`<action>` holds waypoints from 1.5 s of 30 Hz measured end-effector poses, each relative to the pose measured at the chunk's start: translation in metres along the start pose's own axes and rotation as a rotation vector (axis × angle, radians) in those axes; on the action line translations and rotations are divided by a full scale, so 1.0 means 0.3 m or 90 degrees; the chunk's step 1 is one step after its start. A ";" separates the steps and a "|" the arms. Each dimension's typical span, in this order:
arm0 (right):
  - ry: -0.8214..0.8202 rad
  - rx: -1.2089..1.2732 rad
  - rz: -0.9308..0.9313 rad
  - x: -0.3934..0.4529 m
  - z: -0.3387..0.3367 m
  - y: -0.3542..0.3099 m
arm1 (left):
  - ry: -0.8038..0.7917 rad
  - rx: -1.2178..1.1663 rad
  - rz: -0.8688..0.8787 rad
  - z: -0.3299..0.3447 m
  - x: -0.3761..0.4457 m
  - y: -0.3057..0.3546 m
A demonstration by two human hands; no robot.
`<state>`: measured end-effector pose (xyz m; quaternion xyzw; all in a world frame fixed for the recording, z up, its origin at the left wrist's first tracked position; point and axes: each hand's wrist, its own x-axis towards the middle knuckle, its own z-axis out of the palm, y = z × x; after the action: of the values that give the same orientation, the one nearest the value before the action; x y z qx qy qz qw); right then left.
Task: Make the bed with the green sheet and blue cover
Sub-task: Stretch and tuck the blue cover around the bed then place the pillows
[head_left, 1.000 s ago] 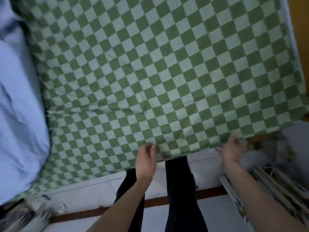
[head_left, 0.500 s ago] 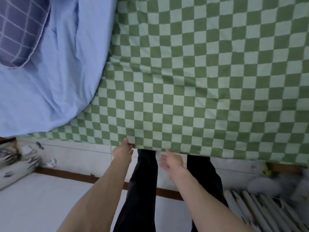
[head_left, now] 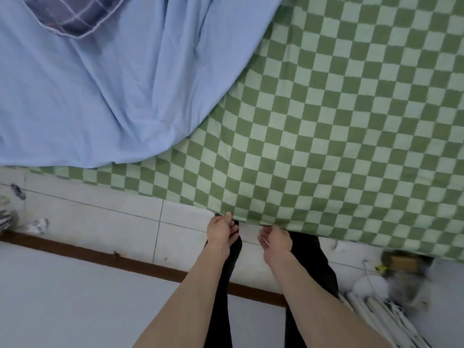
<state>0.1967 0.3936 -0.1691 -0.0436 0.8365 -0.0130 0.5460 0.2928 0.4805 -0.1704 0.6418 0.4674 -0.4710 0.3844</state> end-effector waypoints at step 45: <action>-0.178 0.073 -0.017 0.055 0.165 0.191 | 0.126 -0.237 0.118 -0.553 0.324 0.470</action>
<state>0.2318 0.4505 -0.2081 -0.0245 0.7496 -0.0618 0.6586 0.4808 0.6209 -0.2132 0.6434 0.5206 -0.2740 0.4899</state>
